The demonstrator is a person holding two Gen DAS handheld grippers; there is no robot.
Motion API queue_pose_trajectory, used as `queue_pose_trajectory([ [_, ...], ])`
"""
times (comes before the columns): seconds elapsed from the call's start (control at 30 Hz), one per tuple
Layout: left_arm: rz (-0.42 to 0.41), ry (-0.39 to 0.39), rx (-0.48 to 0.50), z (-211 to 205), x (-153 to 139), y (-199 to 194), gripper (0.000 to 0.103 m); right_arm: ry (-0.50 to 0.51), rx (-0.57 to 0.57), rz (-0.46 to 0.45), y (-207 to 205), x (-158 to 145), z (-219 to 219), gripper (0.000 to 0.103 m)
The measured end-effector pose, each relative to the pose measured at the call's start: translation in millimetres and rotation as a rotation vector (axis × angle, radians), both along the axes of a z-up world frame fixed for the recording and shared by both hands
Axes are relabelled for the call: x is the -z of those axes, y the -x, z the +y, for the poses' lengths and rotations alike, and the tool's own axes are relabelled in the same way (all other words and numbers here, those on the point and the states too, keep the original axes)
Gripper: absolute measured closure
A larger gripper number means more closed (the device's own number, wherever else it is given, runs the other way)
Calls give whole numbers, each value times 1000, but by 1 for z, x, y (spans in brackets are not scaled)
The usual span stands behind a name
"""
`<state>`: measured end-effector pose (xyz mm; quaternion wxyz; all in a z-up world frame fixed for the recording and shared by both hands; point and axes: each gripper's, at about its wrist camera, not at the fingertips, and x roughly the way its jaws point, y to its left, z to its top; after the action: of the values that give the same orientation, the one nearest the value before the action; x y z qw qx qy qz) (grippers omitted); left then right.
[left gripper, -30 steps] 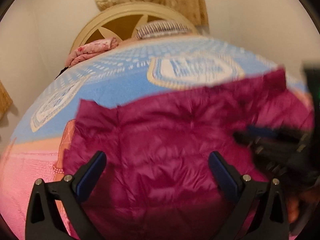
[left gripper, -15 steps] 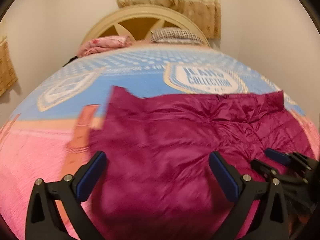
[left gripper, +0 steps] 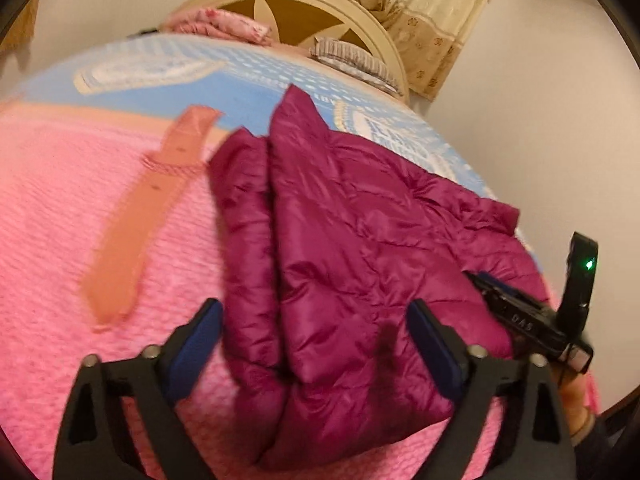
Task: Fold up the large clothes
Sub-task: 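Grasp one jacket end with the left tool and lift it while the right tool grasps the other end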
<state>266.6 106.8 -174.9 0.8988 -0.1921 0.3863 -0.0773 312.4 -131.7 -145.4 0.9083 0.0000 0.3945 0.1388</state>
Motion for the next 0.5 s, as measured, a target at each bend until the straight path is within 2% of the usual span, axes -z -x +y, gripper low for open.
queue_pose_trajectory([
  [0.1,20,52,17,0,7,-4,37,-2,0,0,0,0,-1,50],
  [0.17,15,94,44,2,7,-2,68,-1,1,-1,1,0,-1,50],
  [0.23,-16,142,70,4,1,2,81,-1,0,0,1,0,-2,49],
  [0.27,-33,141,81,2,-4,5,85,0,0,0,1,0,-2,49],
  [0.5,-204,133,188,-33,-73,27,89,-3,0,0,0,1,-4,49],
])
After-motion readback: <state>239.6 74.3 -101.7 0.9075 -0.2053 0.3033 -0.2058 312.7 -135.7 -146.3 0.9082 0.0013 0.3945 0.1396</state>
